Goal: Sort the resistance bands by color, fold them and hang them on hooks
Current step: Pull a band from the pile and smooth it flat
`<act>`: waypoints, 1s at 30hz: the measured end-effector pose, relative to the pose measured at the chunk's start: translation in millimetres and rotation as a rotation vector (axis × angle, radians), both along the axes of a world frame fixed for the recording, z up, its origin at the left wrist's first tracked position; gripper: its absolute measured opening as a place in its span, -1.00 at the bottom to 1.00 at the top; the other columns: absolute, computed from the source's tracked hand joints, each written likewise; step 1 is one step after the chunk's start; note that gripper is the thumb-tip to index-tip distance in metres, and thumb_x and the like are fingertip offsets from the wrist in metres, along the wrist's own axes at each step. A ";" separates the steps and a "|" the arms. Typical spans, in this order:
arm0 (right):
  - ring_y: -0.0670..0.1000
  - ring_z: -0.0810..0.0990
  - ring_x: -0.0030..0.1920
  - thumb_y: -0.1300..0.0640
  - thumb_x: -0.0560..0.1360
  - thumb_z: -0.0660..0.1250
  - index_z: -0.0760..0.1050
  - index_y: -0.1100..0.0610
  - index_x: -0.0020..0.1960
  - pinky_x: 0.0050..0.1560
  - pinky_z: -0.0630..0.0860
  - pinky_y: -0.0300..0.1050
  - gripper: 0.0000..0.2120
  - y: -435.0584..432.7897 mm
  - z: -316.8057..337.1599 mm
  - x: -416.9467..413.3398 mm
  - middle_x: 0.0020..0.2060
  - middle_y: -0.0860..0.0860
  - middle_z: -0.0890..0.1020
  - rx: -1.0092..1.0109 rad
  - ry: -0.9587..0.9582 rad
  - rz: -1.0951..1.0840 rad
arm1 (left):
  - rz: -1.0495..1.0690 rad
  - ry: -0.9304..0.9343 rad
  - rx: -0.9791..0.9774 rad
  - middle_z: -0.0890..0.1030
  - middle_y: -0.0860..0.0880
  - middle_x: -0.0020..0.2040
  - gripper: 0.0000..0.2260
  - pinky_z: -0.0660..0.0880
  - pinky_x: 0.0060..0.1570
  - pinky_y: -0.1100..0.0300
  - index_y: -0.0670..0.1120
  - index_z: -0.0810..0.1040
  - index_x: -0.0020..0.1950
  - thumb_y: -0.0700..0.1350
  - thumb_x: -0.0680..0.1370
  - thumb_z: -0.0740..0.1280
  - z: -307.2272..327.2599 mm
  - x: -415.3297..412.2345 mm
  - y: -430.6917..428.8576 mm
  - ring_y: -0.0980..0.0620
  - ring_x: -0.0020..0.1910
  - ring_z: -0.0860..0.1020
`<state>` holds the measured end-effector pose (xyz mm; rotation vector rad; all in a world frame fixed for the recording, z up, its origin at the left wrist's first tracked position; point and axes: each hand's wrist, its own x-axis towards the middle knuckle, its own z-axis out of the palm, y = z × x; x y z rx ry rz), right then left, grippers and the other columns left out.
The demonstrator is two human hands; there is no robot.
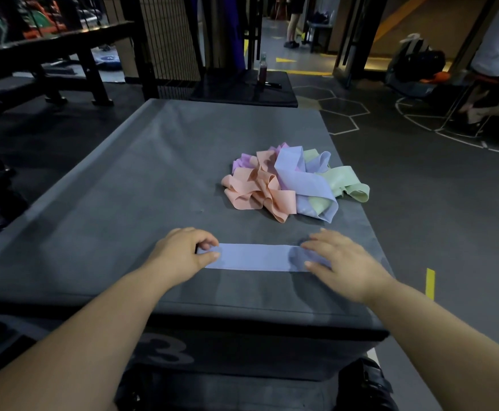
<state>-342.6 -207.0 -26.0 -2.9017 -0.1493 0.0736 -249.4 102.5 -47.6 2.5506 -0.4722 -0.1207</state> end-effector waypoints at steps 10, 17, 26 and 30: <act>-0.04 -0.30 0.56 -0.51 0.22 -0.56 -0.22 -0.21 0.57 0.50 -0.35 0.02 -0.03 23.9 -19.1 3.1 0.58 -0.12 -0.19 -0.169 0.171 0.160 | 0.071 0.040 -0.041 0.56 0.21 -0.10 -0.81 0.48 0.12 0.07 0.21 0.57 -0.03 0.00 0.43 0.49 0.2 -1.4 -1.8 0.09 0.02 0.52; -0.04 -0.30 0.56 -0.54 0.16 -0.63 -0.26 -0.20 0.56 0.49 -0.36 0.01 0.03 25.5 -21.8 2.4 0.58 -0.12 -0.20 -0.190 0.159 0.153 | 0.210 0.027 -0.008 0.51 0.09 0.04 -0.61 0.46 0.16 0.06 0.09 0.55 0.15 0.05 0.37 0.54 6.5 -6.0 -5.5 0.01 0.11 0.49; -0.05 -0.31 0.55 -0.48 0.26 -0.43 -0.25 -0.21 0.57 0.54 -0.30 0.06 -0.10 19.3 -12.4 -1.2 0.57 -0.13 -0.23 -0.166 0.235 0.094 | 0.344 0.168 0.228 0.55 0.08 -0.14 -0.67 0.45 -0.18 0.16 0.05 0.45 -0.13 0.24 0.39 0.45 21.0 -11.0 -9.0 0.02 -0.11 0.53; -0.04 -0.26 0.57 -0.48 0.25 -0.45 -0.12 -0.18 0.58 0.54 -0.28 0.08 -0.06 24.2 -9.7 -1.2 0.59 -0.11 -0.14 -0.142 0.190 0.073 | 0.331 0.186 0.073 0.57 0.05 -0.17 -0.76 0.46 -0.19 0.15 0.02 0.46 -0.14 0.08 0.42 0.46 21.4 -12.6 -15.0 0.01 -0.15 0.55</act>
